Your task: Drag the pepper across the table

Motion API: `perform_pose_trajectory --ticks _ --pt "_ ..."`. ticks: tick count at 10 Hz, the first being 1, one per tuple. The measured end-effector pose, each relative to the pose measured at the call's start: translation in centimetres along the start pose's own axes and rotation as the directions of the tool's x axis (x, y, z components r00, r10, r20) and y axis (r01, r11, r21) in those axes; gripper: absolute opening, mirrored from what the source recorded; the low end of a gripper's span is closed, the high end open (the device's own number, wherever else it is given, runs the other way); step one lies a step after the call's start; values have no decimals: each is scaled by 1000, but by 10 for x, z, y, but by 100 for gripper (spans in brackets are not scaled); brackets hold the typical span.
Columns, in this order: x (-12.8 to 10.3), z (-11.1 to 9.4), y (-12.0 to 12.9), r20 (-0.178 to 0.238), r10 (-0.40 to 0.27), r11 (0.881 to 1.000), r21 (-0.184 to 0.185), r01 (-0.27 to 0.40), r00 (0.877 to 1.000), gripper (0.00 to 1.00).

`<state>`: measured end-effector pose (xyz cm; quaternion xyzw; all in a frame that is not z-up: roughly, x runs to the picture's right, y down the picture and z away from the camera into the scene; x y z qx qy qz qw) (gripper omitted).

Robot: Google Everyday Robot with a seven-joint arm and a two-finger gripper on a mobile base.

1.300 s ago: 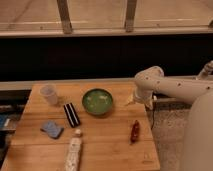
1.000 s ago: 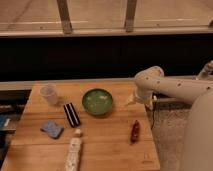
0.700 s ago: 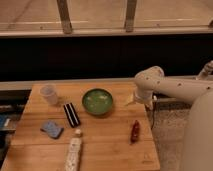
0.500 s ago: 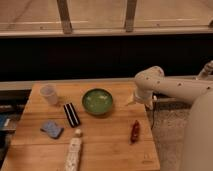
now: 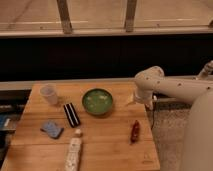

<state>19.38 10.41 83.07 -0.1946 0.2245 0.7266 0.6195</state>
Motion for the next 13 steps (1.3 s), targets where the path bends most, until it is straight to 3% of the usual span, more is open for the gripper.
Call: perform_pose_trajectory --ticks 11,13 --pt "0 0 0 0 0 1000 1 0 1000 80" --pt "8 2 -3 -3 20 999 25 -20 1000 80"
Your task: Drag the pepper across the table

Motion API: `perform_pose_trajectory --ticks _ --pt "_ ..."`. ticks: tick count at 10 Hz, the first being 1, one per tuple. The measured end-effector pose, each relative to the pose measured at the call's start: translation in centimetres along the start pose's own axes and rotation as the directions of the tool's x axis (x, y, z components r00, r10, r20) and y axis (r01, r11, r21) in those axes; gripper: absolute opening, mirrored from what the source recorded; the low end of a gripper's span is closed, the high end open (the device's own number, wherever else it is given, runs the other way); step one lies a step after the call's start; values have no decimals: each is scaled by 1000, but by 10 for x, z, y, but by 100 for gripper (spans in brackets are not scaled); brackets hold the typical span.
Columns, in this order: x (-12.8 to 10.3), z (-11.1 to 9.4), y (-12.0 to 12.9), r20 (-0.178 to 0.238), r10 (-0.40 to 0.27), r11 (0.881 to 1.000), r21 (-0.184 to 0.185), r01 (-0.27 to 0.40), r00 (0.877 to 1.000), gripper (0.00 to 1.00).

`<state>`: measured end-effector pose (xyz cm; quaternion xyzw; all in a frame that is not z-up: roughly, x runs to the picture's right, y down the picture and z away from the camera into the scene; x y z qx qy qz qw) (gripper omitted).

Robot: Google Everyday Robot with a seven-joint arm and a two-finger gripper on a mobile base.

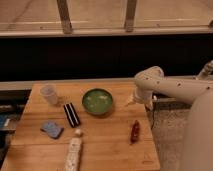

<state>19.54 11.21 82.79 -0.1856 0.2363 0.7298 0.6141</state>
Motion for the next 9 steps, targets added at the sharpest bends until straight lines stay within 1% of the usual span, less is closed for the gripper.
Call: perform_pose_trajectory --ticks 3,6,7,9 --pt "23 7 -13 -10 39 999 33 -39 999 80" --pt "41 17 -13 -20 56 997 56 -55 998 80" --pt "48 22 -14 -25 66 996 69 -64 998 80" --pt "59 32 -8 -38 64 994 91 -60 997 80"
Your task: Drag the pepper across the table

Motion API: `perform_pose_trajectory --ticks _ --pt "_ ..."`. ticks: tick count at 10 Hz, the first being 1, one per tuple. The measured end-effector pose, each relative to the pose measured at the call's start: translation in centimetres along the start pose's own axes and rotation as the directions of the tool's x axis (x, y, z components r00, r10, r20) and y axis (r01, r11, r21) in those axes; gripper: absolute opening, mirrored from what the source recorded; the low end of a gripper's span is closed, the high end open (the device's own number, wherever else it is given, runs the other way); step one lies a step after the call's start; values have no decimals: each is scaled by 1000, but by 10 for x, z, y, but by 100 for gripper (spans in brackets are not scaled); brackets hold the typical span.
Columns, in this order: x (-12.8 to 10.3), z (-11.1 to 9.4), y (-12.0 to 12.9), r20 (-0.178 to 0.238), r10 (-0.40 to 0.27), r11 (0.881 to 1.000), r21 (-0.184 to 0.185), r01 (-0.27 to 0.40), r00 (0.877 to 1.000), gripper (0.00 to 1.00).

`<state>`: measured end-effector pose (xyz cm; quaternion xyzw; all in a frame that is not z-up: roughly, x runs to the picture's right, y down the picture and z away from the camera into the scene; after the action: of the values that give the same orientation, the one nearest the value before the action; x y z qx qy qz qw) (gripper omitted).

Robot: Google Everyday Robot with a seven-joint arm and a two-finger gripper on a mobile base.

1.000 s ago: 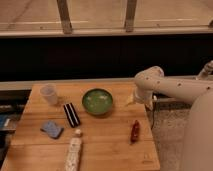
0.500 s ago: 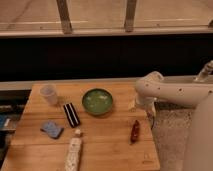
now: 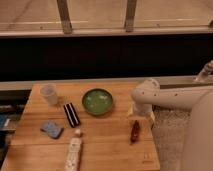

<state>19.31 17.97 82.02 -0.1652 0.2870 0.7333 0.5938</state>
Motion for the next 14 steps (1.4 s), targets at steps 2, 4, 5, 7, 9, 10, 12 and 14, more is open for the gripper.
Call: perform_pose_trajectory --ticks 2,4,5,7,9,10,12,14 --pt "13 9 8 -18 -6 1000 21 7 1000 80" --pt "27 17 11 -38 -5 1000 26 6 999 80" --pt "31 18 13 -43 -5 1000 24 6 999 80" --pt "41 23 9 -53 7 1000 25 -5 999 80" --pt "53 29 6 -61 24 999 30 -23 998 70" --pt "59 33 6 -58 23 999 46 -20 998 58" --pt "64 37 13 -53 4 997 74 0 999 38" --pt "67 37 14 -44 -6 996 92 10 999 18"
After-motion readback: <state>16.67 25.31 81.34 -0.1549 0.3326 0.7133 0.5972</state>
